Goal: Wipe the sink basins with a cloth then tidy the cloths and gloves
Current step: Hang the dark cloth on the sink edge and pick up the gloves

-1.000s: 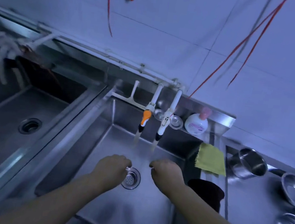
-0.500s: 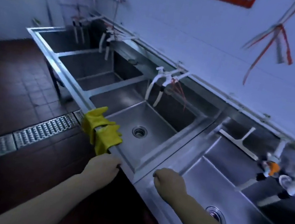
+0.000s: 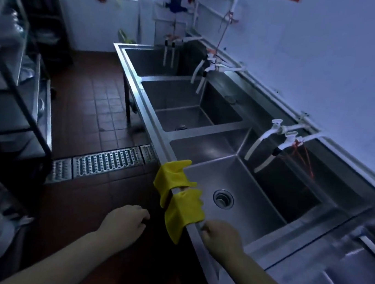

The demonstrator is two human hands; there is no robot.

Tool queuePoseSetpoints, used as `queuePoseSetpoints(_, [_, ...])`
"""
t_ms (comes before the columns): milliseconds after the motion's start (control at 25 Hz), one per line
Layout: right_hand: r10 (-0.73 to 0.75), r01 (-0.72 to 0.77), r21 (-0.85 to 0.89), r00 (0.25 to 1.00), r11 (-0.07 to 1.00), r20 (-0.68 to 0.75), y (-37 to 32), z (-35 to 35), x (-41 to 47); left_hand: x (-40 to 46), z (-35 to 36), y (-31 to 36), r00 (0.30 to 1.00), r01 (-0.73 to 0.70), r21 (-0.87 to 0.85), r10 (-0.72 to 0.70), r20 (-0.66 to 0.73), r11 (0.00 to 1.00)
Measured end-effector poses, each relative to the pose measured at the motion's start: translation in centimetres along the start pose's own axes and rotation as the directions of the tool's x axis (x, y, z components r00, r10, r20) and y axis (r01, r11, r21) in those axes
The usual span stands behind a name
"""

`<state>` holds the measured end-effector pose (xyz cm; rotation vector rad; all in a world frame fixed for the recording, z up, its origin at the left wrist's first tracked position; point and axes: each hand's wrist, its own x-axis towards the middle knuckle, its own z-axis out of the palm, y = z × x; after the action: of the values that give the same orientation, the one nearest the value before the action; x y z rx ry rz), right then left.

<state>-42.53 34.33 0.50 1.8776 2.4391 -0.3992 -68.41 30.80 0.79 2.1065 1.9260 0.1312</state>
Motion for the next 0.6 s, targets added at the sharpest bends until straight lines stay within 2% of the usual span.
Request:
queuePoseSetpoints(200, [0.024,-0.029,0.153,0.999,0.988,0.032,1.5,0.0,7.6,8.8,0.0,0.5,0.999,-0.015,-0.042,0.016,0.033,0.999])
queuePoseSetpoints(320, [0.073,-0.080,0.175,0.996,0.981,0.047,3.6,0.1,10.8,13.8,1.3,2.2,0.997,-0.003,-0.086,0.009,0.075,0.996])
queuePoseSetpoints(600, [0.144,-0.160,0.263,0.986,0.951,0.080,7.0,1.3,13.7,19.1,4.8,4.8,0.976,0.102,0.019,-0.103,0.190,0.995])
